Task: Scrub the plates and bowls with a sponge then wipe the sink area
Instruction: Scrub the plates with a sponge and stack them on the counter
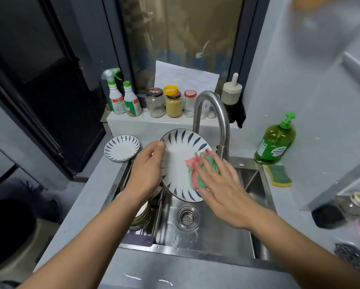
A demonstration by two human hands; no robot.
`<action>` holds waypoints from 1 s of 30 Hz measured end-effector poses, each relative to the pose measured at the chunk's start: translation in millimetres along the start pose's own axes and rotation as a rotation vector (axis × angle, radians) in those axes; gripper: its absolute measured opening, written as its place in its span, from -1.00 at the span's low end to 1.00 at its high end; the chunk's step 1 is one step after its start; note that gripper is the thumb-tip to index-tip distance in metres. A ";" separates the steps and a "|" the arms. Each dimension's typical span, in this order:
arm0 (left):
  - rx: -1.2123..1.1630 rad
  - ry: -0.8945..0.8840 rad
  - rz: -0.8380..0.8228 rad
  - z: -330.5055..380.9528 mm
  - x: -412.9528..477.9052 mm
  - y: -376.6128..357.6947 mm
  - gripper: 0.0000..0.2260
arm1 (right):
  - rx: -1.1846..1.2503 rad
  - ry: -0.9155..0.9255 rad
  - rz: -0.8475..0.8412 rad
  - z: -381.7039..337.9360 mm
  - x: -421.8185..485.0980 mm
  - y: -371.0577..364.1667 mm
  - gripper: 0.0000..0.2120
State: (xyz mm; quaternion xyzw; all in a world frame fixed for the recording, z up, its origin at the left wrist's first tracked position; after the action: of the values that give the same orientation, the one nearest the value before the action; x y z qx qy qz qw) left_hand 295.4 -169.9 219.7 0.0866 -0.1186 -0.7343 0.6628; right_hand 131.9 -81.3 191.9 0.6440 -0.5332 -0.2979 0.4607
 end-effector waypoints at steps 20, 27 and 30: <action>-0.268 0.100 -0.041 -25.4 13.5 -23.1 -0.67 | 0.254 0.127 -0.094 -60.8 64.7 -6.2 -0.41; -0.169 0.041 0.037 -5.3 26.1 6.8 -0.66 | -0.002 0.219 -0.177 -17.8 14.9 27.1 -0.54; -0.109 -0.030 0.006 5.5 24.6 -0.2 -0.67 | -0.108 0.174 -0.195 -15.9 16.3 16.4 -0.45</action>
State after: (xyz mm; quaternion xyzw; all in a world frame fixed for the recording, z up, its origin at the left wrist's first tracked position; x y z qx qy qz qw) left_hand 291.1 -194.0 225.7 0.0389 -0.0885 -0.7389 0.6669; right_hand 143.2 -92.8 214.9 0.6903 -0.4095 -0.3127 0.5080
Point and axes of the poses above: each hand's wrist, its own x-axis towards the middle knuckle, its own y-axis out of the back of the hand, z = x × y, the point moved 10 cm from there along x, towards the middle knuckle, and after that the axes turned 10 degrees about x, right-handed, at the moved point
